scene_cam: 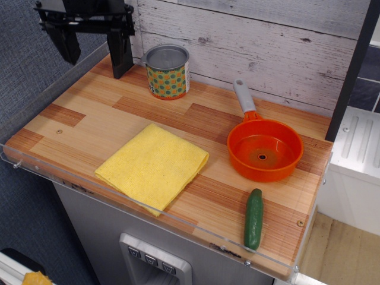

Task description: Put the pot on top of the cloth.

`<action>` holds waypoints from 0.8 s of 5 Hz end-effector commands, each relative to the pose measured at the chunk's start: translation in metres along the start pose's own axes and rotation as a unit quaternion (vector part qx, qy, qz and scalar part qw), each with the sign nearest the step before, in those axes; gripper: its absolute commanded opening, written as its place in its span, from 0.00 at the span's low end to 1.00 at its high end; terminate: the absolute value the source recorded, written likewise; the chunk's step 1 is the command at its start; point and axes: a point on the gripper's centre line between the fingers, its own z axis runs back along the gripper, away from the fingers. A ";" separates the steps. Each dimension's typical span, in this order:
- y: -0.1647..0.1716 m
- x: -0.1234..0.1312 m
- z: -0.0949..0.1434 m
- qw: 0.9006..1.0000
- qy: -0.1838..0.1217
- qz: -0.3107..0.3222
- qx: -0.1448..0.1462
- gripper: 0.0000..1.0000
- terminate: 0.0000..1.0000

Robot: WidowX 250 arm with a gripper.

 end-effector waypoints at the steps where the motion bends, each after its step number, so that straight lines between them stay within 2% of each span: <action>1: -0.058 -0.003 0.004 0.997 -0.025 -0.073 -0.025 1.00 0.00; 2: -0.093 -0.015 -0.003 0.990 -0.019 -0.136 -0.035 1.00 0.00; 3: -0.121 -0.022 -0.018 0.982 -0.007 -0.182 -0.056 1.00 0.00; 4: -0.141 -0.026 -0.031 0.976 -0.008 -0.205 -0.074 1.00 0.00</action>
